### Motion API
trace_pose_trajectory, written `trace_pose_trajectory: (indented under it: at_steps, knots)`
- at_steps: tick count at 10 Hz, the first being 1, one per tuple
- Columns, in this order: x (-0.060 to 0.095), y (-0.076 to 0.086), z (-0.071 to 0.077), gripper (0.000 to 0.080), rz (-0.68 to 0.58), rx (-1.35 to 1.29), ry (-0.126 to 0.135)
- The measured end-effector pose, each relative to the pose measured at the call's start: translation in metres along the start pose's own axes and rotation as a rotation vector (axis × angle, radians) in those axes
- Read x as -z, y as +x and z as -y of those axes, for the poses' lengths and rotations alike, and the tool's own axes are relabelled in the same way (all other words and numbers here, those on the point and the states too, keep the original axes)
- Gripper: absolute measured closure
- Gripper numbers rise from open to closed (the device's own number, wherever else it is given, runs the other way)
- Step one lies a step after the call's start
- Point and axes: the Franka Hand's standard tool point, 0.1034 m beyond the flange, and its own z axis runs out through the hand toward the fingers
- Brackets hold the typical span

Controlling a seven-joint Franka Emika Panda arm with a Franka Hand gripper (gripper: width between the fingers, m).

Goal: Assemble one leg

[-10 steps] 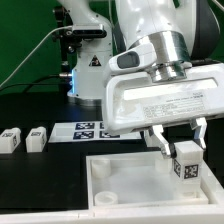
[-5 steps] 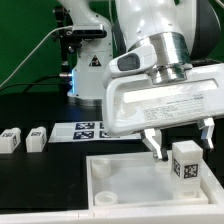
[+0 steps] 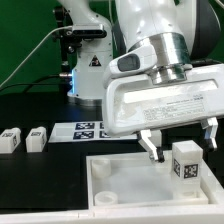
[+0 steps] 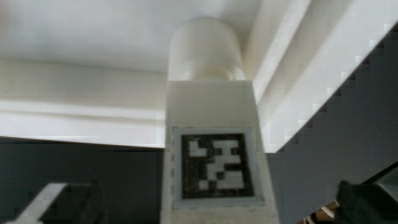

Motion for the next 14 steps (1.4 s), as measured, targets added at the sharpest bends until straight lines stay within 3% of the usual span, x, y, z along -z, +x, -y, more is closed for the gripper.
trace_pose_trajectory:
  at_steps: [3,6,8,9,10,12,14]
  knots:
    - [0.000,0.000,0.000,0.0150,0.001,0.000,0.000]
    - [0.024,0.013,0.004,0.0150,0.106,-0.004,0.033]
    - [0.026,0.014,0.004,0.0150,0.137,-0.007,0.040]
    - [0.027,0.010,0.010,0.0150,0.273,-0.024,0.080]
    - [0.028,0.013,0.012,0.0150,0.365,-0.028,0.098]
    - [0.026,0.002,0.013,0.0150,0.559,-0.021,0.089]
    - [0.019,-0.001,0.007,0.0150,0.645,0.015,0.102]
